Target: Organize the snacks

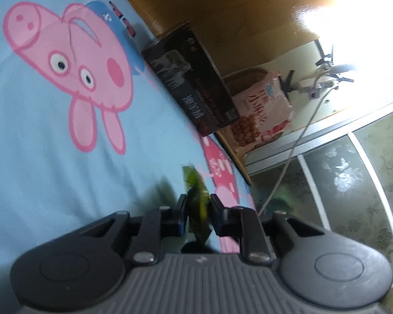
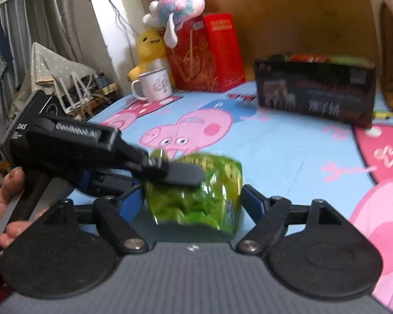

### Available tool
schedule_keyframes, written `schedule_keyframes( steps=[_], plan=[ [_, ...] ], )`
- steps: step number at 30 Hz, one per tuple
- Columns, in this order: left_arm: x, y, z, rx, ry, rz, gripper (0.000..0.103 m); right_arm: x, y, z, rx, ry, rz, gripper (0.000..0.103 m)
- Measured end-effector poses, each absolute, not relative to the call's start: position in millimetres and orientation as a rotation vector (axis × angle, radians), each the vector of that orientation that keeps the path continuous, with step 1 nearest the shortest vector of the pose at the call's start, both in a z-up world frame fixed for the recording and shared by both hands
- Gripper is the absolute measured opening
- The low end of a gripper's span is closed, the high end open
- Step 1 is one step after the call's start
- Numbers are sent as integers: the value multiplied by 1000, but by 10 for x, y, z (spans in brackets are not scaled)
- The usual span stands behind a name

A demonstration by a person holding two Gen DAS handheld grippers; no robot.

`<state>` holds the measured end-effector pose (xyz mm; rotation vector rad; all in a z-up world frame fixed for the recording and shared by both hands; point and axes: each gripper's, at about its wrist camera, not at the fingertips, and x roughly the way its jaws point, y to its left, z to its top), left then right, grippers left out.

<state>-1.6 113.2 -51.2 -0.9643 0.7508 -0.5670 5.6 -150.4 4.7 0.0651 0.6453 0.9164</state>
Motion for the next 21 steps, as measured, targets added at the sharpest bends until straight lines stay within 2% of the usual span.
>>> schedule_keyframes(
  steps=[8, 10, 12, 17, 21],
  plan=[
    [34, 1167, -360, -961, 714, -692, 18, 106, -1599, 24, 170, 698, 1018, 83],
    [79, 1132, -324, -939, 719, -689, 18, 97, -1582, 14, 155, 699, 1019, 77],
    [145, 1123, -298, -937, 724, -692, 18, 103, -1592, 33, 166, 690, 1030, 57],
    [477, 1087, -109, -872, 736, -683, 19, 205, -1714, 166, 153, 587, 929, 56],
    [989, 894, 280, -709, 712, -686, 21, 446, -1736, 353, 123, 497, 841, 56]
  ],
)
